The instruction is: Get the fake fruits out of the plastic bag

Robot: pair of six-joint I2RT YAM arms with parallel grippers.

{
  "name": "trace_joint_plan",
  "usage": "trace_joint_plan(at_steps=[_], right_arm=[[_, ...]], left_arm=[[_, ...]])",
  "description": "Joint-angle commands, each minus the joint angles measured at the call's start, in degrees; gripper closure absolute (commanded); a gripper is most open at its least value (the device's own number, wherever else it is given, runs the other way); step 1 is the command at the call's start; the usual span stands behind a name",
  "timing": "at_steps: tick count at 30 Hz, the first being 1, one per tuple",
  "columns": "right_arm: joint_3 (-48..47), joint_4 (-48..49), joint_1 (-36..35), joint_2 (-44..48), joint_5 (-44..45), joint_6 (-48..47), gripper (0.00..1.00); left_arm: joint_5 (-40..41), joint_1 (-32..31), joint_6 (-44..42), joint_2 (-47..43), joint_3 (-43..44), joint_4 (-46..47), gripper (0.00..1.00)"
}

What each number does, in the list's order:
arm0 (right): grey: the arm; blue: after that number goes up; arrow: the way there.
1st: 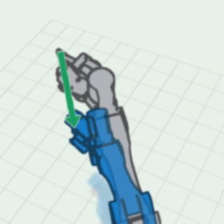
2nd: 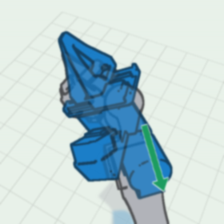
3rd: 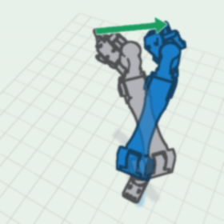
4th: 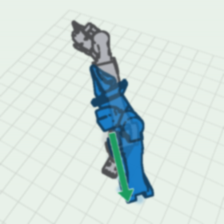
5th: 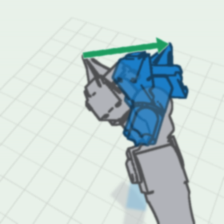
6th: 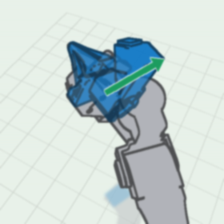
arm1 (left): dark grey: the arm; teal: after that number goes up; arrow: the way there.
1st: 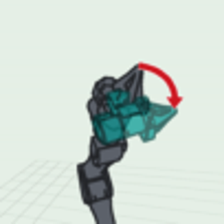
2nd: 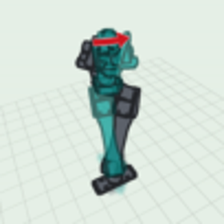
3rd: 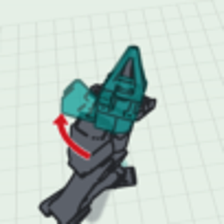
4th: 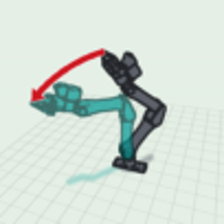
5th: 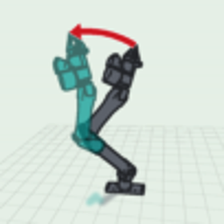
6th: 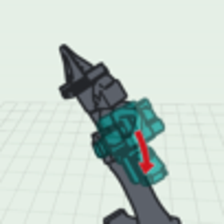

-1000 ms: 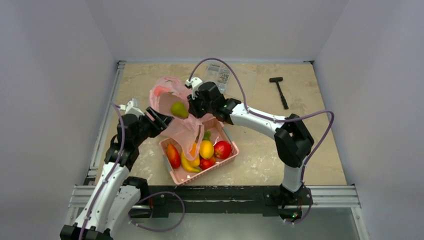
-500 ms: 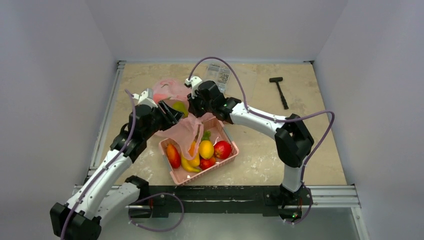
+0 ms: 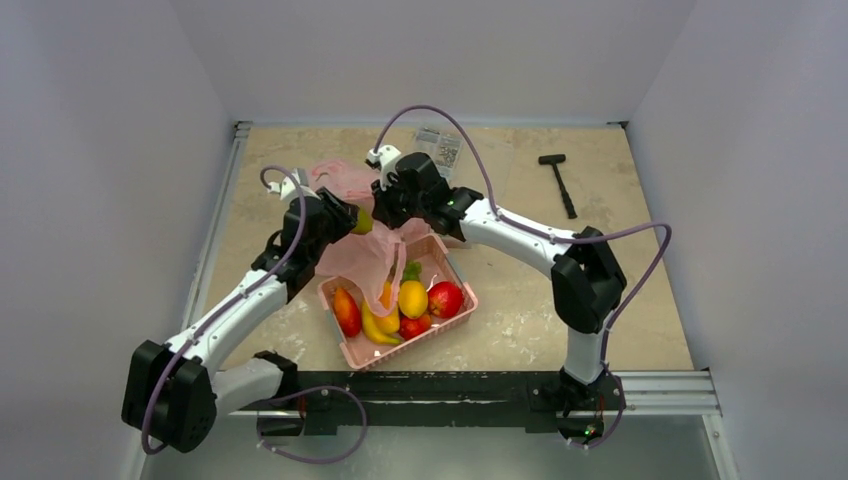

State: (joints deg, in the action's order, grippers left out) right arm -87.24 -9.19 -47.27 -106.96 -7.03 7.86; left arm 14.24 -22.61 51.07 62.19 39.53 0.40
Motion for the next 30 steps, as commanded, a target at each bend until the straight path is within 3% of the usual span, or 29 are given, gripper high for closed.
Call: trace_joint_plan(at_steps=[1, 11, 15, 20, 30], right_arm=[[-3.66, 1.20, 1.86, -2.06, -4.80, -0.44, 1.00], [-5.35, 1.38, 3.22, -5.59, -9.96, -0.67, 1.00], [-5.76, 0.94, 3.24, -6.13, -9.59, -1.19, 1.00], [-6.19, 0.83, 3.49, -6.63, -10.06, -1.38, 1.00], [-6.19, 0.63, 3.84, -7.21, -10.51, -1.82, 1.00]], left_arm=[[1.01, 1.87, 1.97, 3.55, -0.04, 5.64, 0.61], [-13.60, 10.58, 1.22, 20.51, 7.12, 8.92, 0.56], [-17.59, 10.70, 1.20, 25.78, 11.45, 7.47, 0.42], [-16.31, 10.75, 0.81, 29.28, 14.54, 6.25, 0.33], [-18.51, 10.66, -3.88, 34.12, 21.59, 2.47, 0.33]])
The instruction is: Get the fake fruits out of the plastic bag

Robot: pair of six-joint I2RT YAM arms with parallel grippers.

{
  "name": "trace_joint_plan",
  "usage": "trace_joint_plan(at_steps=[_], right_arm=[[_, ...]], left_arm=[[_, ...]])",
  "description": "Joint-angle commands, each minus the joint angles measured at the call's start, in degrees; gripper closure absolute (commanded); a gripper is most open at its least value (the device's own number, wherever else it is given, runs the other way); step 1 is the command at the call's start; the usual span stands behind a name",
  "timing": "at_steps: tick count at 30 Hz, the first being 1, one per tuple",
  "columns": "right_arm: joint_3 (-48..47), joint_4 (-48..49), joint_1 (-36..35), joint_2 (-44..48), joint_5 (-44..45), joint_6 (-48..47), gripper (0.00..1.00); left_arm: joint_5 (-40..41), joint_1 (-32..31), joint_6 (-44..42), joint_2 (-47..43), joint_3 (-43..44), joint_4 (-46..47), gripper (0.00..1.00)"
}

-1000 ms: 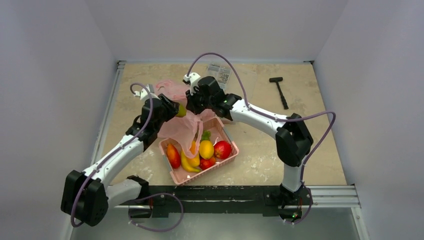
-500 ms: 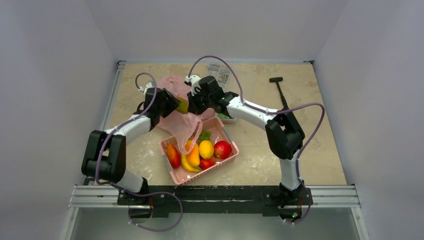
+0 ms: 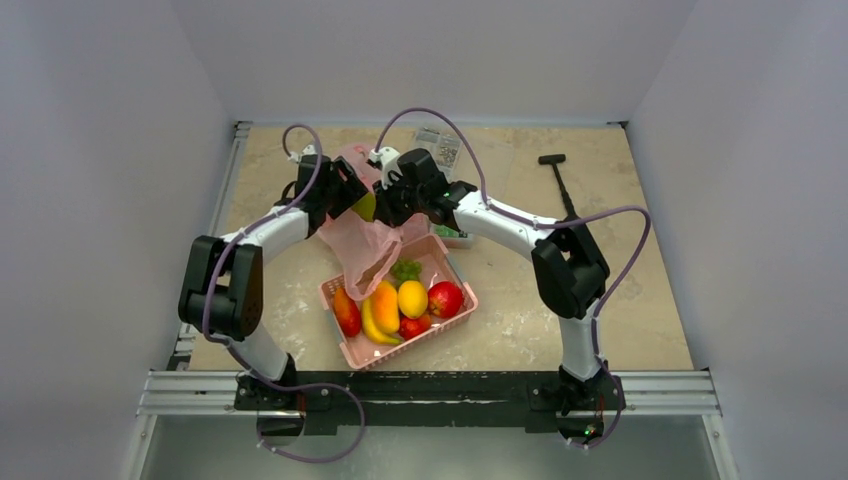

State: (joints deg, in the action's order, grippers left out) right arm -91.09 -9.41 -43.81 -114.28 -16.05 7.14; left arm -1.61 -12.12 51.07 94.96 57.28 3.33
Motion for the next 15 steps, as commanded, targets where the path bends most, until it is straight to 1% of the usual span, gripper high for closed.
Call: trace_joint_plan(at_steps=[1, 2, 4, 6, 10, 15], right_arm=[[-2.30, 0.86, 0.43, 0.11, -1.52, -1.13, 1.00], [-2.21, 0.80, 0.48, 0.15, -1.60, -1.22, 1.00], [-1.95, 0.88, 0.48, 0.34, -1.53, -1.19, 1.00], [-1.74, 1.04, 0.57, 0.42, -1.46, -1.19, 1.00], [-1.42, 1.00, 0.67, 0.53, -1.26, -1.39, 1.00], [-0.93, 1.04, 0.81, 0.98, -0.91, -1.55, 1.00]], left_arm=[[-2.85, -0.06, -5.12, 1.48, 4.72, -1.79, 0.33], [-2.10, -0.48, -6.70, 1.38, 5.23, -3.02, 0.31], [-0.53, -1.20, -9.60, 1.62, 6.47, -6.51, 0.22], [-1.86, -1.24, -12.35, 3.97, 9.72, -11.35, 0.19], [-4.85, -1.24, -15.86, 9.96, 15.80, -19.49, 0.18], [-5.15, -1.86, -16.73, 13.00, 16.60, -21.24, 0.18]])
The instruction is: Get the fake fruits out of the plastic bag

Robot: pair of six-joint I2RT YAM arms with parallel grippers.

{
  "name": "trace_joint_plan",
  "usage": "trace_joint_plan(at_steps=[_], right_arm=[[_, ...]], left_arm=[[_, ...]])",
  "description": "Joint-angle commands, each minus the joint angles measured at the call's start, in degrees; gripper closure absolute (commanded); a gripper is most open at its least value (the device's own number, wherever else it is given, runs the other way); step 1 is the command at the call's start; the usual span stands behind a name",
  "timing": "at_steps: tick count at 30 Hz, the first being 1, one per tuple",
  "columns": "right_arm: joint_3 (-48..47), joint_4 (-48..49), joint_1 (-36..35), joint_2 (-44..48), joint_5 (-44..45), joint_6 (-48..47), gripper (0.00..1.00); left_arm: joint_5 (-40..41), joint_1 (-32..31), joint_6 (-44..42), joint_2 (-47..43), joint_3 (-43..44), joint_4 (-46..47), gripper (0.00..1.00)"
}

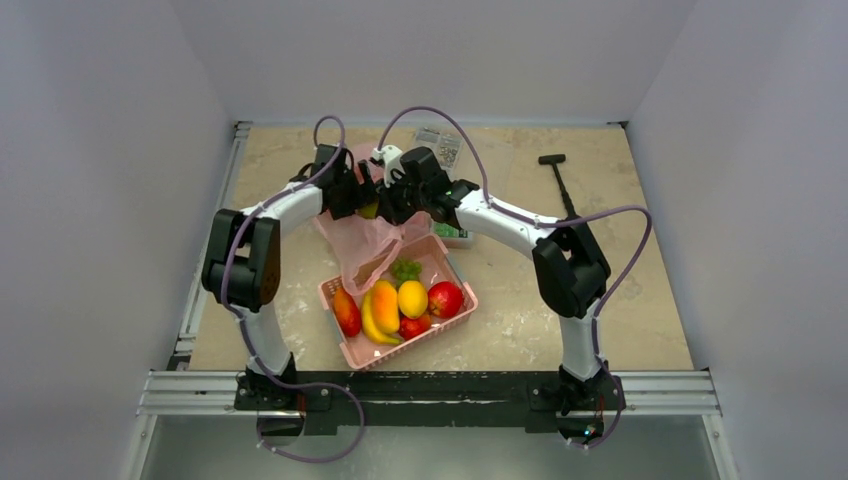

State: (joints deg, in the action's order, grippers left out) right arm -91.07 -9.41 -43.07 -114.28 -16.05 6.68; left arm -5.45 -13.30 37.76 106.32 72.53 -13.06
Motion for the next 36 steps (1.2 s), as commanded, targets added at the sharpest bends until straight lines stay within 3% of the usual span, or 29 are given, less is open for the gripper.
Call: trace_joint_plan(at_steps=[1, 6, 9, 11, 13, 20, 27, 36], right_arm=[[-0.91, 1.06, 0.09, 1.00, -0.91, -1.16, 1.00], [-0.99, 0.80, 0.13, 0.87, -0.93, -1.23, 1.00], [-0.32, 0.80, 0.09, 1.27, -0.74, -1.30, 1.00], [0.32, 1.00, 0.10, 1.49, -0.53, -1.37, 1.00], [0.89, 1.09, 0.09, 1.67, -0.69, -1.36, 1.00], [2.43, 1.85, 0.09, 2.08, -0.37, -1.31, 1.00], [1.08, 2.26, 0.16, 1.89, 1.34, -1.06, 1.00], [-12.11, 3.52, 0.73, -6.38, 3.22, 4.61, 1.00]], left_arm=[[-1.19, -0.89, -3.43, 1.87, 1.08, -4.69, 0.18], [-1.32, -0.98, -2.96, 3.71, 1.42, -4.48, 0.28], [-1.16, -0.62, -2.77, 2.31, 0.16, -1.91, 0.43], [-0.75, -0.35, -2.93, 0.68, -0.23, -1.13, 0.58], [0.44, -0.02, -3.16, -1.73, -0.68, -0.80, 0.66], [1.82, 2.05, -3.60, -11.82, -4.68, 0.70, 0.79], [1.39, 3.86, -5.16, -21.86, -9.20, -1.54, 0.80], [-13.86, 5.39, -2.51, -46.17, -19.47, -8.48, 0.84]])
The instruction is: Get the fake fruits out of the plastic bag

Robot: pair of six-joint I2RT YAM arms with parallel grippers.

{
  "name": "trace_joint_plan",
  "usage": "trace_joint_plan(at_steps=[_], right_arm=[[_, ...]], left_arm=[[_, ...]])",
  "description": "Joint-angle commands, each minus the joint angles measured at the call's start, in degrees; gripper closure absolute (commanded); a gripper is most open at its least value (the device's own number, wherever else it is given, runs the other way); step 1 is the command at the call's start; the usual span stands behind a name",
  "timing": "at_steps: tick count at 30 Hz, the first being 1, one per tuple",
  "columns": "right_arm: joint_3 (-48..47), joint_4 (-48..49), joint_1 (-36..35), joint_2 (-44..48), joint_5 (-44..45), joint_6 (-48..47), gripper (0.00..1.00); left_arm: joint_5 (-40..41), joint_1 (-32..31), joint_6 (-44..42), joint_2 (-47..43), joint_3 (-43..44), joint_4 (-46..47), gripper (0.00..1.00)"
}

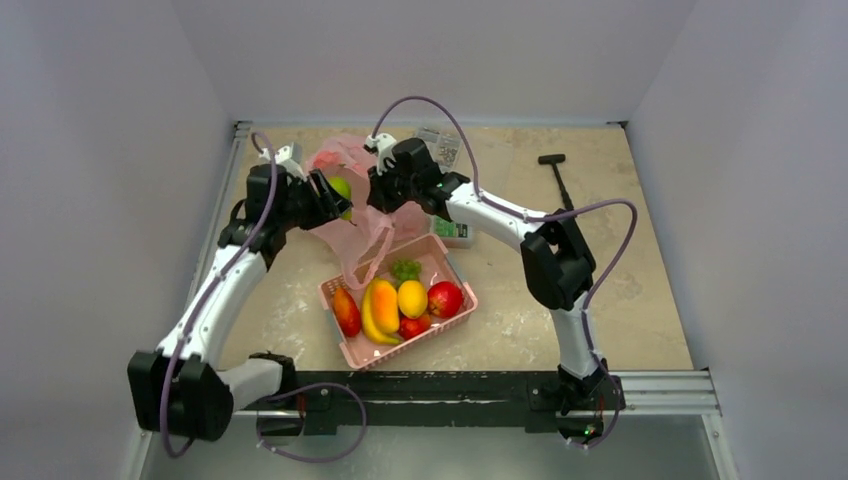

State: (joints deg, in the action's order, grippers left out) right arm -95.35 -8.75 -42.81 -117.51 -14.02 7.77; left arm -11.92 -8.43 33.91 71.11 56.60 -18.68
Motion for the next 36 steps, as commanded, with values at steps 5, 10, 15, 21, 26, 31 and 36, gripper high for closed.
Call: trace_joint_plan(at_steps=[5, 10, 15, 21, 26, 31, 36], right_arm=[[-17.82, 6.32, 0.45, -10.04, -1.42, 10.76, 1.00], [-29.67, 10.61, 0.34, -18.86, -1.29, 16.19, 1.00], [-43.86, 10.53, -0.12, -27.43, 1.61, 18.40, 0.85], [-44.20, 9.03, -0.25, -25.24, 5.05, 16.99, 0.55], [-37.28, 1.56, -0.22, -16.26, 7.87, 12.88, 0.23], [-29.55, -5.34, 0.02, -7.06, 12.50, 8.32, 0.06], [-16.53, -6.48, 0.06, 5.66, 15.34, 5.36, 0.01]], left_arm=[[-5.74, 0.47, 1.39, -27.08, -7.06, -12.74, 0.84], [-11.52, 0.31, 5.94, -35.81, -12.91, -15.78, 0.85], [-15.75, -7.42, 14.65, -38.19, -23.52, -8.51, 0.89], [-3.25, -22.06, 17.70, -37.27, -24.87, -7.71, 0.89], [0.10, -25.02, 16.71, -35.57, -25.01, -9.20, 0.89], [0.46, -25.95, 16.83, -34.26, -25.91, -10.87, 0.85], [-0.77, -26.55, 17.97, -36.31, -29.53, -11.32, 0.78]])
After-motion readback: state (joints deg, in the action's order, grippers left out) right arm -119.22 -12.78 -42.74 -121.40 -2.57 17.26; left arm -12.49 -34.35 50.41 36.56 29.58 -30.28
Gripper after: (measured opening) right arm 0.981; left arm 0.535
